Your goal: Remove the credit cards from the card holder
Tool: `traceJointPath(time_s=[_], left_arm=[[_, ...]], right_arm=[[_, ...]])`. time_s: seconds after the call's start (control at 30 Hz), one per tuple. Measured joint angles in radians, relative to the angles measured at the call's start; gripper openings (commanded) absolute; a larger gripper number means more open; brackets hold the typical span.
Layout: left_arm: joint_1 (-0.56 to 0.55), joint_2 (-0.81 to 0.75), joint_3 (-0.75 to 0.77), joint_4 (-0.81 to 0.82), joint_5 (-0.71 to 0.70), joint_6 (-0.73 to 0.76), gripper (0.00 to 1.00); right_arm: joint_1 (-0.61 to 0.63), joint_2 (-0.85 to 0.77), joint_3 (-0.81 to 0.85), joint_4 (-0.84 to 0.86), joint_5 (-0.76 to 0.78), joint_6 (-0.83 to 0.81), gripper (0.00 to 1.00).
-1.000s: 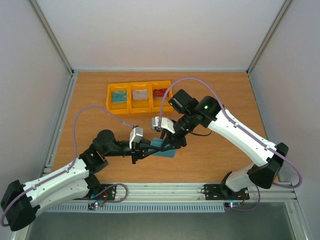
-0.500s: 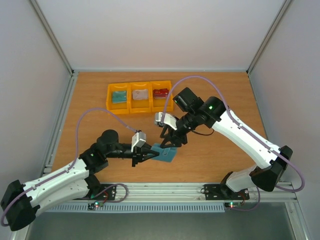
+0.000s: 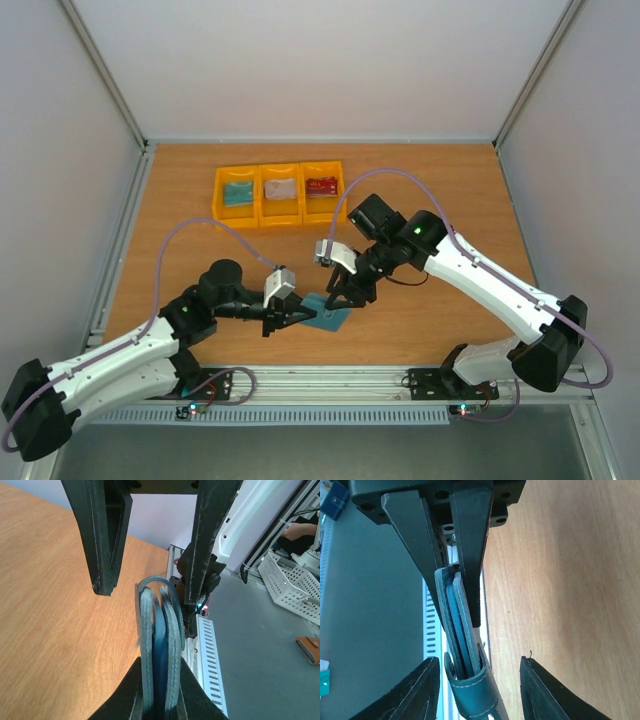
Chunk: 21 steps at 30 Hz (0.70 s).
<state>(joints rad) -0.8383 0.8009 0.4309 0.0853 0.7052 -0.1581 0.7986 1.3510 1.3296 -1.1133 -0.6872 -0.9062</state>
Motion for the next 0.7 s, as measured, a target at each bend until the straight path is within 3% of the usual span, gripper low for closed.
traceJointPath(time_s=[0.1, 0.4, 0.5, 0.53, 0.6, 0.67, 0.7], left_arm=[[0.0, 0.004, 0.0, -0.008, 0.008, 0.014, 0.0], [0.002, 0.006, 0.0, -0.023, 0.021, 0.037, 0.0], [0.003, 0.006, -0.001, -0.025, 0.03, 0.045, 0.0], [0.003, 0.006, -0.001, -0.025, 0.035, 0.051, 0.06], [0.003, 0.006, -0.001, -0.024, 0.043, 0.065, 0.56], [0.003, 0.005, -0.002, -0.02, 0.039, 0.082, 0.96], [0.003, 0.004, -0.003, -0.021, 0.031, 0.087, 0.99]], right_arm=[[0.0, 0.003, -0.02, 0.008, -0.011, 0.007, 0.46], [0.001, 0.004, -0.05, 0.005, -0.029, 0.019, 0.02], [0.001, 0.0, -0.053, -0.004, -0.042, 0.023, 0.01], [0.001, -0.002, -0.055, -0.004, -0.047, 0.023, 0.01], [0.0, -0.01, -0.062, -0.001, -0.054, 0.029, 0.01], [-0.005, -0.026, -0.072, 0.011, -0.047, 0.046, 0.01], [-0.014, -0.036, -0.079, 0.013, -0.037, 0.056, 0.01]])
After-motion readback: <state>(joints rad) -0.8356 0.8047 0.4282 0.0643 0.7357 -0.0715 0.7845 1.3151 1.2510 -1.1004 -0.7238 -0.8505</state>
